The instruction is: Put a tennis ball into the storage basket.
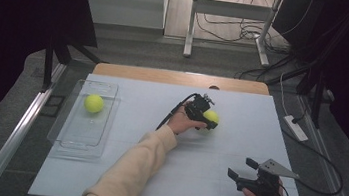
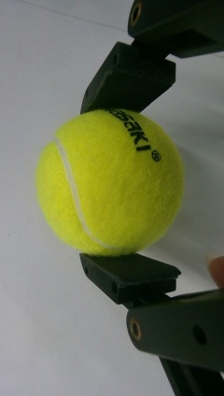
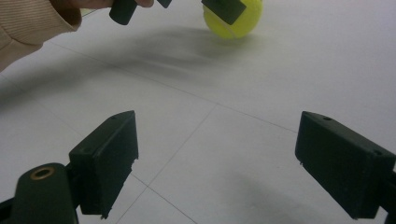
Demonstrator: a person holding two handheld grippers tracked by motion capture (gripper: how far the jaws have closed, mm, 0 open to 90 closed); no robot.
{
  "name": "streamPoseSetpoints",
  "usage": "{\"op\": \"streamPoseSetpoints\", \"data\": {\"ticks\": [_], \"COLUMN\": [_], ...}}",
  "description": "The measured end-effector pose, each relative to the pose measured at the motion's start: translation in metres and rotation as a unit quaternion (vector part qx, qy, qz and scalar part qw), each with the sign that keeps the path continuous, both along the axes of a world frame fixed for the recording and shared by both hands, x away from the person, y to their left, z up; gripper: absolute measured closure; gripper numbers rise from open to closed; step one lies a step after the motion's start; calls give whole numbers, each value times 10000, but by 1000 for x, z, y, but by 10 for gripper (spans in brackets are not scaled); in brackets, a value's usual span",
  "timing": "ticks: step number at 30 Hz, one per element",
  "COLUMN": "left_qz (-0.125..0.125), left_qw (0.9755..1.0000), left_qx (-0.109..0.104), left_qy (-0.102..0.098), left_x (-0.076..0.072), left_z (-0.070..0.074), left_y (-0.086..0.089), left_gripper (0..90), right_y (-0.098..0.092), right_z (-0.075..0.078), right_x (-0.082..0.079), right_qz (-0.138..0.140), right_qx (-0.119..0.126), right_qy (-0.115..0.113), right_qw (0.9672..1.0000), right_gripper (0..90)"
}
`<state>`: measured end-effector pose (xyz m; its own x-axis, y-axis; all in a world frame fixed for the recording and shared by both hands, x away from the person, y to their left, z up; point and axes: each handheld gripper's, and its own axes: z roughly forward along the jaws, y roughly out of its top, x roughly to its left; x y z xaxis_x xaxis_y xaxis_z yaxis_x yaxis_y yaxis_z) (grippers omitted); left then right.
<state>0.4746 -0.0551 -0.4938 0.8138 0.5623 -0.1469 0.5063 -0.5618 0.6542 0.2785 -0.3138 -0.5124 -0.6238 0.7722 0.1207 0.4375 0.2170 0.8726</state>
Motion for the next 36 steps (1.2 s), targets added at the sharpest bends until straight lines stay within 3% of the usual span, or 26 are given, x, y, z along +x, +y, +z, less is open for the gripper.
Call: {"op": "streamPoseSetpoints", "data": {"ticks": [16, 36], "left_qz": [26, 131], "left_qw": [9997, 9984], "left_qx": [-92, -244], "left_qy": [-205, -486], "left_x": [-12, -31], "left_z": [13, 35], "left_y": [11, 39], "left_gripper": [275, 275], "right_y": [2, 6], "right_z": [0, 1], "right_x": [0, 0], "right_qz": [14, 39], "right_qx": [-24, -49], "right_qy": [-30, -20], "right_qw": [10000, 10000], "right_gripper": [133, 132]}}
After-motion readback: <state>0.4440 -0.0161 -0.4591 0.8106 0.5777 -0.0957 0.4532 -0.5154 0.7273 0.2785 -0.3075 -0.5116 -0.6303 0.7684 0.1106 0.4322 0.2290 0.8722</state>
